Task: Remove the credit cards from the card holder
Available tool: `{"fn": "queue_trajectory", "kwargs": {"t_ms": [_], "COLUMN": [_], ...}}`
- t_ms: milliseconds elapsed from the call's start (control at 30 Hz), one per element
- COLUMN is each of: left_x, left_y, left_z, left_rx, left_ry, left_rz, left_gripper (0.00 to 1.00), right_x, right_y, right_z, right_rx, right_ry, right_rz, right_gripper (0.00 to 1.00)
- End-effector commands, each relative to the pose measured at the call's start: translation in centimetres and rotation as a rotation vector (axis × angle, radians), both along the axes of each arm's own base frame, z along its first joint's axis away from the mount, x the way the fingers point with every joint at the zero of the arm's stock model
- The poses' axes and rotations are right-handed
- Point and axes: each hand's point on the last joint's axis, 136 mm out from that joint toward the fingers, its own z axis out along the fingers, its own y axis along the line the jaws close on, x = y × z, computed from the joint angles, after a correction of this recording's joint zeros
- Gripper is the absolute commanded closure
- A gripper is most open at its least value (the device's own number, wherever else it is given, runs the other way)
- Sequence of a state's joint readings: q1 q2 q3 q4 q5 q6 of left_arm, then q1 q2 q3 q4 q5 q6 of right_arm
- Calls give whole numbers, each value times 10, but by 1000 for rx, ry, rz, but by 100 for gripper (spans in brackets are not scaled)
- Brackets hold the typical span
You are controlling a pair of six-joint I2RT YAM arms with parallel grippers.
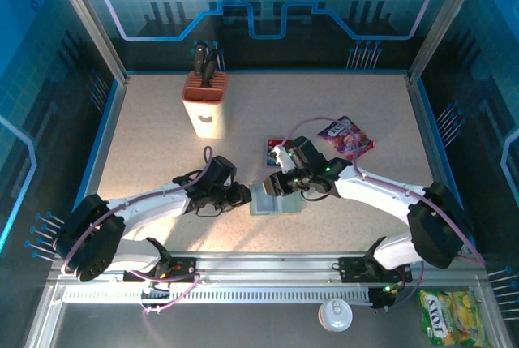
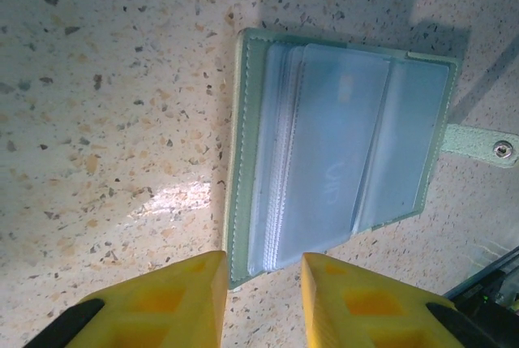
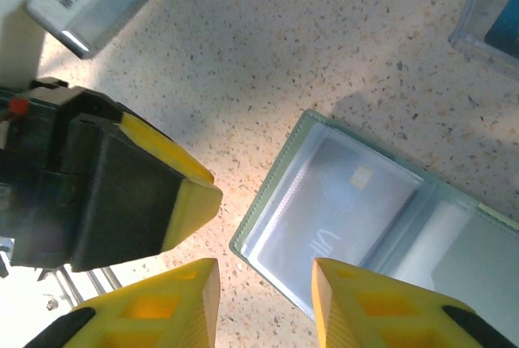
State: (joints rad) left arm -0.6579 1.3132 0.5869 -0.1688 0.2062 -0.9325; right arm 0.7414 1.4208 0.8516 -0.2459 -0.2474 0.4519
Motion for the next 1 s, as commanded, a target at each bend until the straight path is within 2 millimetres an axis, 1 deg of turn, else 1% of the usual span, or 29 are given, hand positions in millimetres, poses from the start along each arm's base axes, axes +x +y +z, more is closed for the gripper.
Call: {"fn": "queue_trajectory", "kwargs": {"t_ms": [0, 133, 167, 233, 333, 433, 533, 600, 633, 667, 700, 833, 967], "left_x": [-1, 1, 2, 4, 7, 10, 14, 15, 16, 16, 17, 15, 13], "left_y": [-3, -8, -9, -10, -9, -9, -13, -18, -20, -21, -21, -19, -19], "left_z": [14, 19, 19, 20, 20, 19, 18, 17, 16, 15, 14, 7, 3], "left_rx": [-13, -36, -31, -24, -20, -20, -39, -58, -64, -67, -63, -41, -45], "left_ry": [-35, -54, -51, -42, -39, -40, -31, -18, -13, -8, -9, 8, 17], "left_rz": [-30, -52, -55, -55, -32, -5, 11, 13, 13, 14, 14, 21, 28], "left_gripper": [69, 68, 68, 68, 68, 68, 68, 70, 73, 75, 76, 78, 87], "right_x": [-4, -3, 4, 4, 3, 2, 1, 4, 5, 7, 3, 2, 0], "right_y": [-3, -3, 1, 1, 3, 4, 5, 6, 7, 10, 8, 6, 9], "right_z": [-7, -10, 1, 2, 1, -2, -3, -4, -5, -2, -12, -23, -33], "right_rx": [-23, -19, -4, 1, 20, 28, 31, 42, 54, 76, 73, 68, 81], "right_ry": [41, 53, 31, 28, 41, 91, 137, 146, 156, 156, 182, 260, 344], "right_rz": [46, 40, 29, 23, 18, -8, -33, -66, -84, -93, -102, -169, -187], "right_gripper": [64, 65, 65, 65, 65, 66, 67, 67, 68, 68, 68, 69, 71]}}
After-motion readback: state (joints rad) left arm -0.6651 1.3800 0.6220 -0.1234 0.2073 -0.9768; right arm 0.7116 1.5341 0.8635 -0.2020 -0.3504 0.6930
